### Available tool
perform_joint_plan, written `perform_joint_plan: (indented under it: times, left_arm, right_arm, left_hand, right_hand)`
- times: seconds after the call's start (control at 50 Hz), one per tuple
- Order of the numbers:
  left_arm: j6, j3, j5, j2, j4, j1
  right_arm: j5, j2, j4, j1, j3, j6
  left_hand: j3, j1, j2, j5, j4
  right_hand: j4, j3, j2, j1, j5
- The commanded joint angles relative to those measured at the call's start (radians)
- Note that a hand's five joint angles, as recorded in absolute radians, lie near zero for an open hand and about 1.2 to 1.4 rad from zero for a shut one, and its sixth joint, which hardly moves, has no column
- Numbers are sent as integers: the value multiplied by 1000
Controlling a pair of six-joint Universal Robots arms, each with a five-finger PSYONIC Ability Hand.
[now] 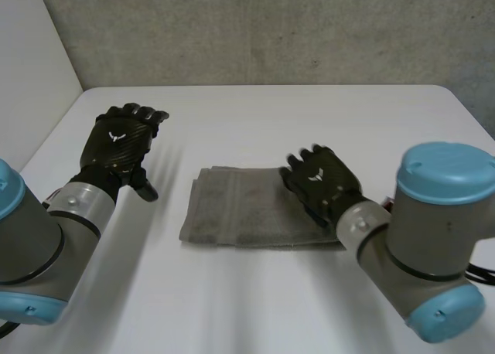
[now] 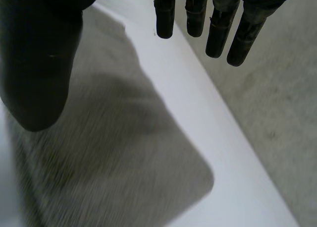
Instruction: Fold the towel.
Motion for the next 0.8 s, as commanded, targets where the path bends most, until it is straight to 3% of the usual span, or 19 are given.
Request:
perform_joint_plan:
  times: [0.02, 0.2, 0.22, 0.24, 0.28, 0.3, 0.32, 0.36, 0.58, 0.68, 0.8]
  left_arm:
    - [1, -3, -3, -4, 0, -9]
    - [1, -9, -3, -4, 2, -10]
    - [1, -9, -3, -6, 2, -12]
    - [1, -9, -3, -6, 2, -12]
    - [1, -9, -3, -7, 2, -12]
    - [1, -9, -3, -7, 2, -12]
    - [2, -9, -3, -7, 2, -12]
    - [1, -9, -3, -7, 2, -12]
    - [-4, 17, -8, 3, 0, -15]
    - [-19, 58, -14, 10, -2, -29]
    - [-126, 97, -18, 59, 0, -18]
  right_arm:
    - [-13, 12, -44, -97, 110, -32]
    - [3, 93, -111, -148, 116, -41]
    - [5, 96, -111, -157, 116, -41]
    - [5, 96, -111, -157, 116, -41]
    - [3, 99, -113, -165, 116, -39]
    - [3, 99, -113, -165, 116, -39]
    - [3, 98, -115, -165, 114, -39]
    - [2, 96, -118, -165, 114, -38]
    - [22, 42, -121, -124, -51, -79]
    - [0, 93, -90, 42, -205, -168]
    - [-67, 295, 0, 247, -390, -384]
  left_hand:
    - [-62, -87, -73, -215, -79]
    - [-62, -87, -73, -215, -79]
    - [-62, -87, -73, -215, -79]
    - [-62, -87, -73, -215, -79]
    - [-62, -87, -73, -215, -79]
    - [-62, -87, -73, -215, -79]
    - [-62, -87, -73, -215, -79]
    - [-62, -87, -73, -215, -79]
    - [-62, -87, -73, -215, -79]
    - [-62, -87, -73, -215, -79]
    - [-62, -87, -73, -215, -79]
  right_hand:
    - [128, 140, 139, 142, 145]
    - [360, 372, 371, 373, 377]
    - [506, 518, 517, 519, 522]
    - [508, 519, 518, 521, 524]
    - [823, 835, 834, 836, 839]
    - [825, 837, 835, 838, 841]
    - [1028, 1040, 1039, 1041, 1044]
    - [1140, 1151, 1150, 1153, 1156]
    - [1141, 1153, 1151, 1154, 1157]
    - [1141, 1153, 1151, 1154, 1157]
    - [1141, 1153, 1151, 1154, 1157]
